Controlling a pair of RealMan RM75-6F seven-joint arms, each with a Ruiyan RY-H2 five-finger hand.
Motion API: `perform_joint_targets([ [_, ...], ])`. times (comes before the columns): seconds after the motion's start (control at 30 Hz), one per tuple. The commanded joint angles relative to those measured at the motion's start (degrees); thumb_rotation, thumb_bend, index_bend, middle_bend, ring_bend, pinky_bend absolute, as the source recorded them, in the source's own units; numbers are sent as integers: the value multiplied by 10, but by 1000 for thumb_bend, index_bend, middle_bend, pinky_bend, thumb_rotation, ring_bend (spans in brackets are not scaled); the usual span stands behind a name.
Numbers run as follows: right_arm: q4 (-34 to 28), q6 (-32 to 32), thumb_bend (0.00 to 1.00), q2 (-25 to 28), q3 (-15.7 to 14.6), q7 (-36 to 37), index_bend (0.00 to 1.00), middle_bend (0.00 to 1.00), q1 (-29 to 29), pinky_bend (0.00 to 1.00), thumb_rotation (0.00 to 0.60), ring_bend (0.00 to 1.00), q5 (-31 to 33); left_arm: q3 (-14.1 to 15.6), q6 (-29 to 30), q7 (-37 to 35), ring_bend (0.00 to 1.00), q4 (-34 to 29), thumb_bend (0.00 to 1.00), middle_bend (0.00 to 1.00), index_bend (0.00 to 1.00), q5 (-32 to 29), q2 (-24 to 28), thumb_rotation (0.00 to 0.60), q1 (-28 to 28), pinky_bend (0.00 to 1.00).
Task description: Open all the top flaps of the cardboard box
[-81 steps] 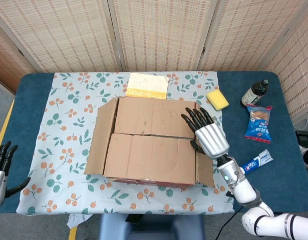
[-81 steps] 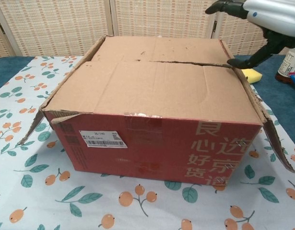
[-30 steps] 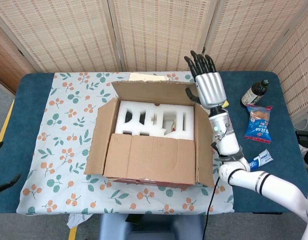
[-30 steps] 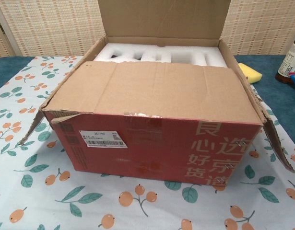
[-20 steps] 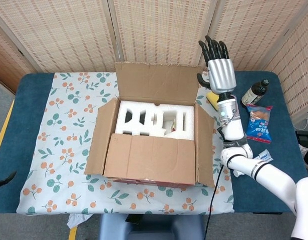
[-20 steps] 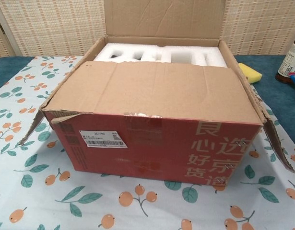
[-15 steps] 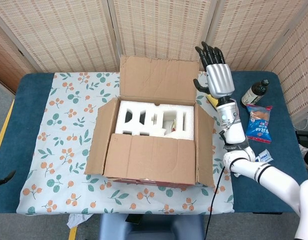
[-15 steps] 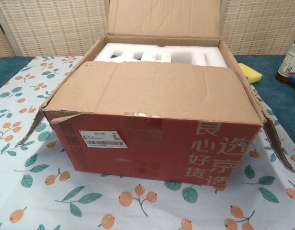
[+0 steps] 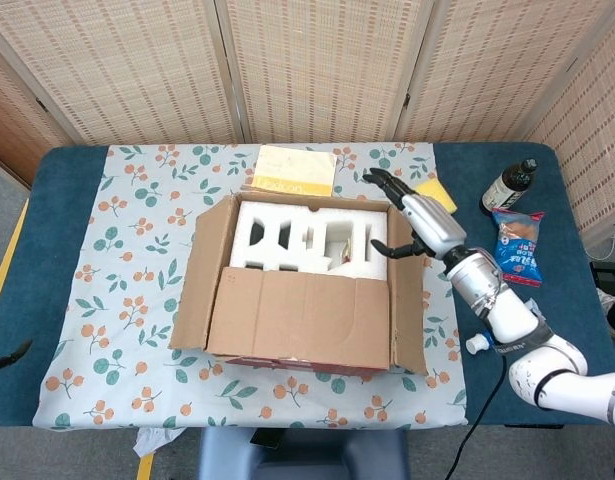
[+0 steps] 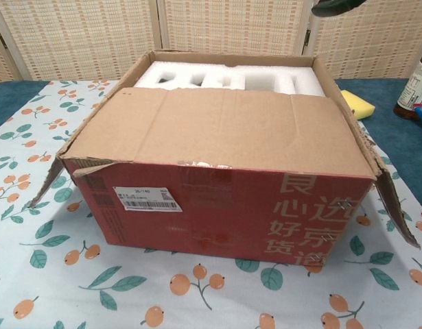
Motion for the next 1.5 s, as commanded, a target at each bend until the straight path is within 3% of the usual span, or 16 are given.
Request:
perform_joint_targets([
  [0.03, -28, -49, 393, 23, -3, 116, 0, 0, -14, 223, 600, 101, -39, 0, 0, -1, 0, 0, 235, 44, 0, 0, 0, 600, 0, 0],
  [0.17, -9, -101, 393, 20, 0, 236, 0, 0, -4, 291, 600, 136, -65, 0, 1, -4, 0, 2, 235, 44, 0, 1, 0, 600, 1, 0],
  [0.3, 20, -131, 393, 6, -6, 310, 0, 0, 10, 301, 600, 130, -98, 0, -1, -7, 0, 3, 236, 44, 0, 2, 1, 600, 0, 0],
  [0.73, 66, -116, 393, -27, -67, 446, 0, 0, 45, 336, 600, 111, -211, -6, 0, -25, 0, 11, 236, 44, 0, -3, 2, 600, 2, 0],
  [1.3, 51, 6, 394, 24, -152, 609, 0, 0, 71, 344, 600, 80, -300, -8, -1, -21, 0, 13, 236, 44, 0, -5, -1, 600, 0, 0],
  [1.5, 26, 71, 393, 59, -163, 605, 0, 0, 64, 348, 600, 76, -316, -8, -1, -22, 0, 15, 236, 44, 0, -3, -2, 600, 0, 0],
])
